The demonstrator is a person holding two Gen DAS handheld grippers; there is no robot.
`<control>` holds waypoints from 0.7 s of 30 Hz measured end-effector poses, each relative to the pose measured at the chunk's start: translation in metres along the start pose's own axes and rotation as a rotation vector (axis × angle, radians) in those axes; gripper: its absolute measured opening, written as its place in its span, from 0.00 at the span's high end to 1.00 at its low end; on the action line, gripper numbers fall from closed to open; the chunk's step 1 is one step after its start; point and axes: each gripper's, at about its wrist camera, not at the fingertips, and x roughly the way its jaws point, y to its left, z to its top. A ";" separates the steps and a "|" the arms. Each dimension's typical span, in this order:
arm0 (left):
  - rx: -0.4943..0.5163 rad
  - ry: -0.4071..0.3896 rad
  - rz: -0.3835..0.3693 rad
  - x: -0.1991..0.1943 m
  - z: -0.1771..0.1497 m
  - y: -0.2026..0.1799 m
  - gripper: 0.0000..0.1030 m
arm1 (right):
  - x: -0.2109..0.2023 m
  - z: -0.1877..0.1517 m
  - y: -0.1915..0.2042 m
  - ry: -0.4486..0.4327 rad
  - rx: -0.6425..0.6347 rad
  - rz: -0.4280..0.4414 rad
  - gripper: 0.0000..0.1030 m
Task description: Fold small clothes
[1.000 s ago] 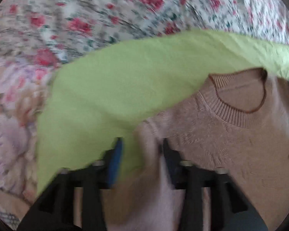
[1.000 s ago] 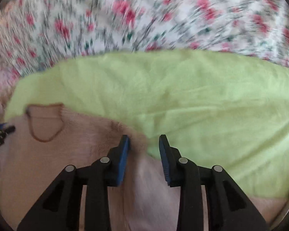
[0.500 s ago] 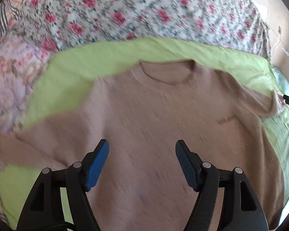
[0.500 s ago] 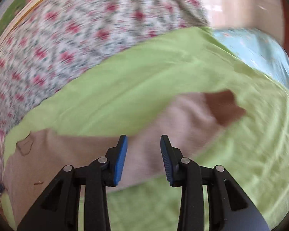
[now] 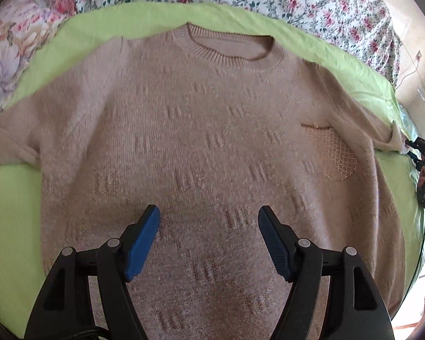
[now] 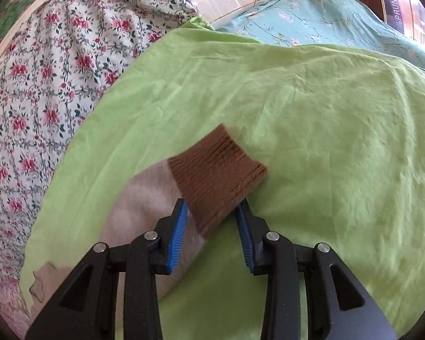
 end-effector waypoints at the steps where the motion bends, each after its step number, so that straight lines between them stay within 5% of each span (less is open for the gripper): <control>1: -0.007 0.000 0.000 0.000 0.000 0.001 0.30 | 0.000 0.000 0.007 0.003 -0.018 0.002 0.93; 6: -0.033 -0.013 -0.029 -0.007 -0.003 0.004 0.30 | -0.031 -0.022 0.079 -0.033 -0.197 0.129 0.93; 10: -0.026 -0.028 -0.037 -0.017 -0.009 0.006 0.29 | -0.053 -0.060 0.154 0.022 -0.322 0.283 0.93; 15: -0.075 -0.041 -0.063 -0.030 -0.018 0.023 0.28 | -0.073 -0.144 0.271 0.169 -0.481 0.557 0.93; 21: -0.109 -0.065 -0.094 -0.043 -0.026 0.044 0.28 | -0.069 -0.259 0.383 0.386 -0.607 0.745 0.93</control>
